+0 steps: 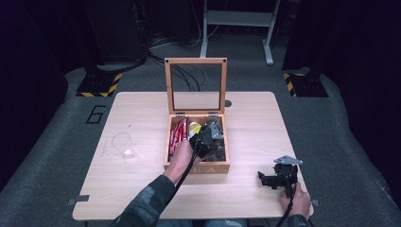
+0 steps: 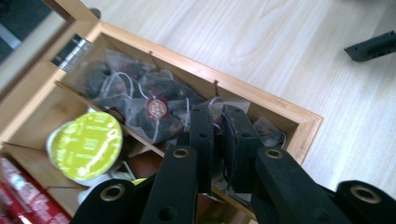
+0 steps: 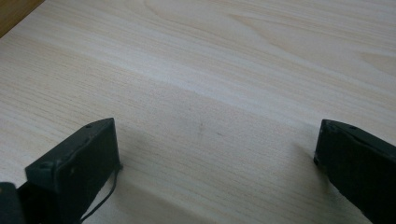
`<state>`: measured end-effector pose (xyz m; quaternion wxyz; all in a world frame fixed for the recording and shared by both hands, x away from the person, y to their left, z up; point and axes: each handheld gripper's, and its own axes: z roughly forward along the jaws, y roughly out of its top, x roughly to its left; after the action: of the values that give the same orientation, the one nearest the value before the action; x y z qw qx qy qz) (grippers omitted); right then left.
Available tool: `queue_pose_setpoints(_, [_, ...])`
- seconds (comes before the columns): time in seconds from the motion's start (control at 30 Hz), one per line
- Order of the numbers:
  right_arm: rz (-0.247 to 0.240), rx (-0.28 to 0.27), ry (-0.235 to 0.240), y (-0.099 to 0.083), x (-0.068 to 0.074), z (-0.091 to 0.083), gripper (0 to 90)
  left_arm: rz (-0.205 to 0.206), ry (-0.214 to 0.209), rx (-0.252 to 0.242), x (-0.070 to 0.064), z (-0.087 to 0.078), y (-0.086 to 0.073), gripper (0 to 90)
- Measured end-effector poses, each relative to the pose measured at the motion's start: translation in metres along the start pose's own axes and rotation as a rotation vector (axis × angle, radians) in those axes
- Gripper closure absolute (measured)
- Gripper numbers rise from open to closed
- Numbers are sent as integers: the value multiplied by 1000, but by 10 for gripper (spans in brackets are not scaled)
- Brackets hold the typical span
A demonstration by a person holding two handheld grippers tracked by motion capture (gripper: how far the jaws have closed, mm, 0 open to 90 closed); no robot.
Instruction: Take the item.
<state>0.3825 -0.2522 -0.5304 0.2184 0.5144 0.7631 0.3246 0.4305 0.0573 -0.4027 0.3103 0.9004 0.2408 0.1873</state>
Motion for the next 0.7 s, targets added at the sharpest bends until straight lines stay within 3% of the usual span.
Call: queue_pose_setpoints(0.7, [0,1,0,0,0,0,0,-27,37,-78,16,-30,-3,825])
